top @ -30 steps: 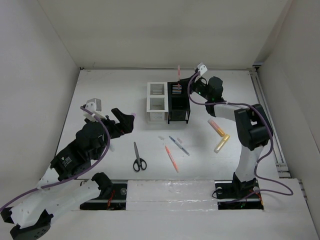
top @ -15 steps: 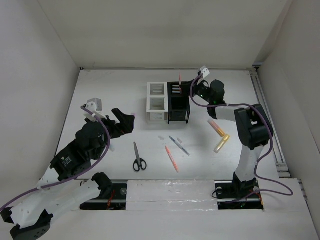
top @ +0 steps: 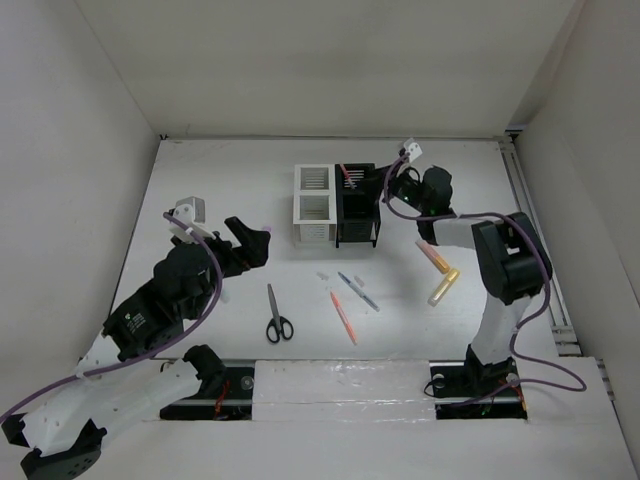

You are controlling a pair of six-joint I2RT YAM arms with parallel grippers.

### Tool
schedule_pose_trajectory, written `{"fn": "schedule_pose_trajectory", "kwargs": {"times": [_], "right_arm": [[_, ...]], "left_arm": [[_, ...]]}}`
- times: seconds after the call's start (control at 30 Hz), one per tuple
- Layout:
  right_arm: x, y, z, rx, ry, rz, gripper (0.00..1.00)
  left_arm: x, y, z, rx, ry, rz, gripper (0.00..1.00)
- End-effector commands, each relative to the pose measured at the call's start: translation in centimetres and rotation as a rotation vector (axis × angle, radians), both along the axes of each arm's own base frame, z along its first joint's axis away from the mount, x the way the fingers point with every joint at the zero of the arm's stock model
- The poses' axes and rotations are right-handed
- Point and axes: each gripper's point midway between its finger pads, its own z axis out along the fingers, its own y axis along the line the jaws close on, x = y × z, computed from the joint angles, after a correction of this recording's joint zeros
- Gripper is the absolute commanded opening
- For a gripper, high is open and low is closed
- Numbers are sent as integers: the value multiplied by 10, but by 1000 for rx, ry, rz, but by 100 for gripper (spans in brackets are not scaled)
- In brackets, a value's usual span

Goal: Sort the stationery into containers
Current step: Place the pen in the storage box, then pick up the pen from the center of the board.

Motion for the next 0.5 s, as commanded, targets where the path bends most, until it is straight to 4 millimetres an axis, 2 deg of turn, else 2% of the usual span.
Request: {"fn": "schedule_pose_trajectory", "kwargs": {"times": [0.0,0.03,0.07,0.1,0.13,0.2,0.23,0.27,0.33,0.37,0.4,0.43,0.47], "right_arm": [[-26,3,89,82,-217,37,62],[-30,2,98,85,-226,37,67],[-37,7,106,94,-228,30,78],[-46,3,132,109,-268,17,90],[-52,4,138,106,-269,12,100],[-60,7,139,80,-215,-18,100],[-70,4,160,69,-243,-37,100],[-73,6,142,17,-145,-53,100],[-85,10,150,-27,-91,-131,100],[-91,13,143,-56,-38,-158,100],[-102,18,117,-133,65,-218,99],[-112,22,107,-151,115,-227,99],[-124,25,103,-160,150,-223,99]], "left_arm": [[4,-1,0,-6,-5,15,100],[5,0,-3,10,5,24,100],[6,1,-3,0,6,39,100],[8,-1,-6,15,20,39,100],[8,1,-7,13,26,53,100],[12,-4,-14,19,53,59,100],[12,-4,-14,18,63,62,100],[13,-4,-13,0,65,77,100],[17,-7,-19,-7,87,96,100],[17,-5,-20,-17,94,111,100],[18,-8,-26,-41,117,126,100],[21,-8,-28,-49,124,148,100],[21,-7,-38,-48,140,167,100]]}}
